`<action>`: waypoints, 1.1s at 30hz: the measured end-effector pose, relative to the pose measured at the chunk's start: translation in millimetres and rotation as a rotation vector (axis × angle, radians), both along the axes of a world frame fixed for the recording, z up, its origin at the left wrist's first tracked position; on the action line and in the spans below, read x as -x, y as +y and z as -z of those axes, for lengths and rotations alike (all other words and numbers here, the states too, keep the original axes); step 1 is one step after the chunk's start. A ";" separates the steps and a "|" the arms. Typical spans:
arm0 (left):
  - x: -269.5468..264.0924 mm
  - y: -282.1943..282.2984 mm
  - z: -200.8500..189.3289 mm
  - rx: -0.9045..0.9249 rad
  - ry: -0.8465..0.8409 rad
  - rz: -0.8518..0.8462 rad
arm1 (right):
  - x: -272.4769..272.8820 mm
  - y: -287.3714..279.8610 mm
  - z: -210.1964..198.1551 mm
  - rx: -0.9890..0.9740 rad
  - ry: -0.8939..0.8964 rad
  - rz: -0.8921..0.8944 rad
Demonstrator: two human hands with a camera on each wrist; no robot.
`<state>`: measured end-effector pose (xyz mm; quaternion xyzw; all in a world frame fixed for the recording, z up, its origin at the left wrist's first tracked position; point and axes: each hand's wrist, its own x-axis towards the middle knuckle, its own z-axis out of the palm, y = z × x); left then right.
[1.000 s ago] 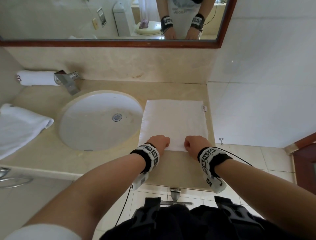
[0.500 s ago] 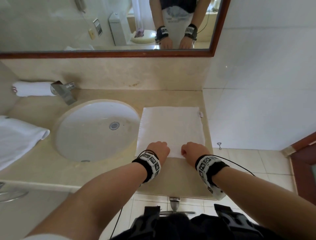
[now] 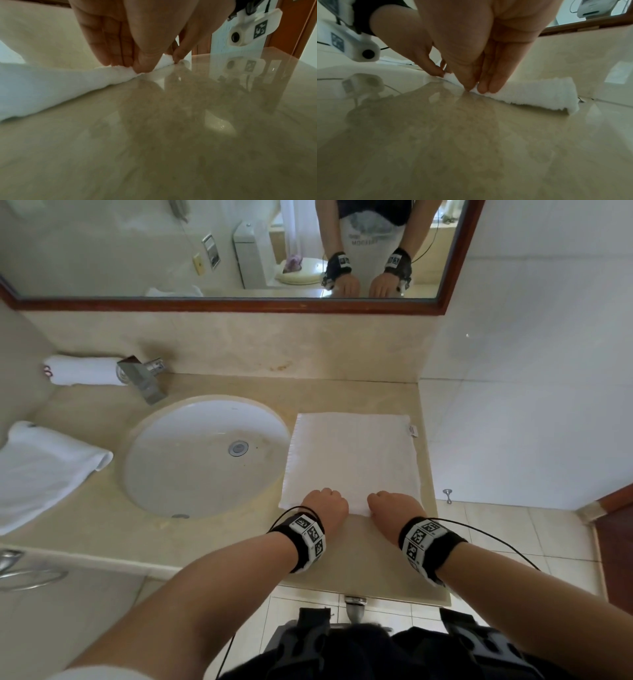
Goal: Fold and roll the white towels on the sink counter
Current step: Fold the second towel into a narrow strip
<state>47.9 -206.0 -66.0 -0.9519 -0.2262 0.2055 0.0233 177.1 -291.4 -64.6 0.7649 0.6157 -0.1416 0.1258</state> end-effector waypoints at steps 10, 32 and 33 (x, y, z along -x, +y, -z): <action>23.0 9.3 10.1 0.085 -0.086 -0.031 | 0.7 4.0 2.2 -0.007 0.000 0.040; 26.4 44.9 6.9 0.030 -0.038 0.021 | -11.5 24.1 -1.4 -0.045 0.086 0.142; 26.7 43.4 6.8 0.020 -0.034 0.029 | -12.1 24.8 -2.7 -0.054 0.078 0.149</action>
